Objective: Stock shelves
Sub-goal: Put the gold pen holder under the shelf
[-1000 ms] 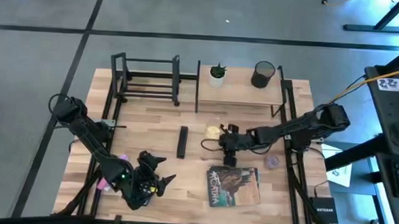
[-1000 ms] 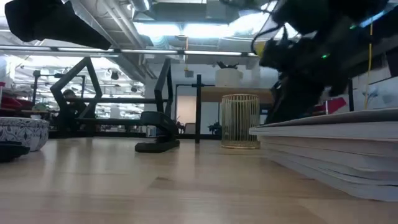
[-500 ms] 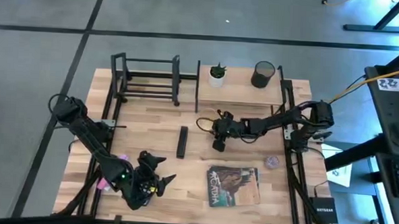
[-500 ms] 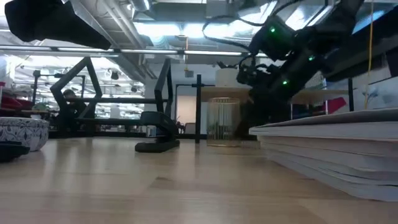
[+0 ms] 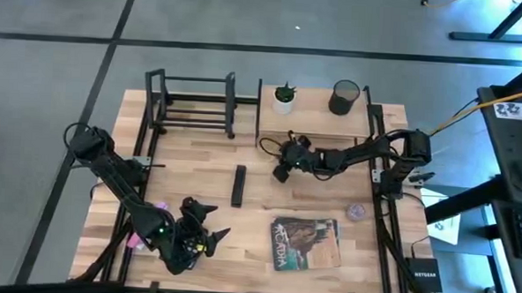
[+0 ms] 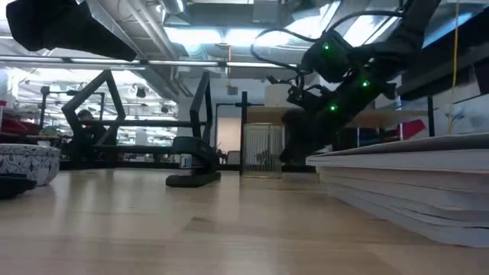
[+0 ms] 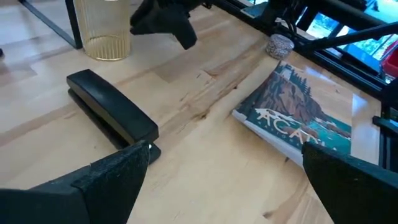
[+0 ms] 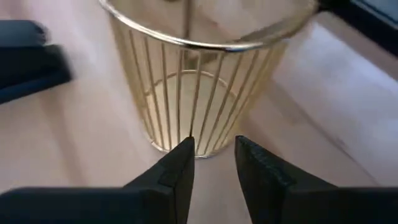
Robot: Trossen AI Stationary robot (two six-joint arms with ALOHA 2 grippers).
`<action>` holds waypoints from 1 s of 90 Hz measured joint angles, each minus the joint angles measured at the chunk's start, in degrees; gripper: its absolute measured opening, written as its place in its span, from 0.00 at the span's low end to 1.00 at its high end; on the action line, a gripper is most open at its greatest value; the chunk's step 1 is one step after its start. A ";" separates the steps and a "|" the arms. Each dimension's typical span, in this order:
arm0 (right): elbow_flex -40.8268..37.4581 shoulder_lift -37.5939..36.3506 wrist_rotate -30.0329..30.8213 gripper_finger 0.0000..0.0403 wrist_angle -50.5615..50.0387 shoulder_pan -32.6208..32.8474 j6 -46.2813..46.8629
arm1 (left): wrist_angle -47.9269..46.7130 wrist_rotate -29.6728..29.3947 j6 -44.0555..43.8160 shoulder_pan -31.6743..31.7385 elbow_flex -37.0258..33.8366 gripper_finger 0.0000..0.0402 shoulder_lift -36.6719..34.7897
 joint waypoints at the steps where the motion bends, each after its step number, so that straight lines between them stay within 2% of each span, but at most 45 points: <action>1: -0.03 -0.17 0.19 0.25 -0.51 0.06 0.29 | 0.01 0.00 -0.02 0.00 0.00 1.00 0.00; 20: -0.02 -1.97 4.63 0.25 -7.58 3.94 5.36 | 0.02 0.00 -0.12 0.00 0.00 1.00 0.00; 26: -0.02 -1.37 0.91 0.25 -3.57 5.54 3.83 | 0.02 0.00 -0.12 0.00 0.00 1.00 0.00; 36: 0.03 1.62 -8.76 0.25 6.43 6.73 2.41 | 0.02 -0.02 -0.13 0.00 0.00 1.00 0.04; 40: 0.03 3.28 -10.19 0.25 9.78 6.76 2.40 | 0.02 -0.02 -0.13 0.00 0.00 1.00 0.04; 46: 0.69 5.83 -10.20 0.25 12.86 6.07 2.41 | 0.11 0.00 -0.14 0.00 0.00 1.00 0.04; 63: 4.24 11.55 -7.43 0.25 12.92 3.42 2.44 | 0.27 -0.04 -0.35 0.00 0.04 1.00 0.04; 90: 7.18 12.26 -6.28 0.25 10.29 0.49 2.24 | -0.01 -0.02 -0.18 0.00 0.04 1.00 0.04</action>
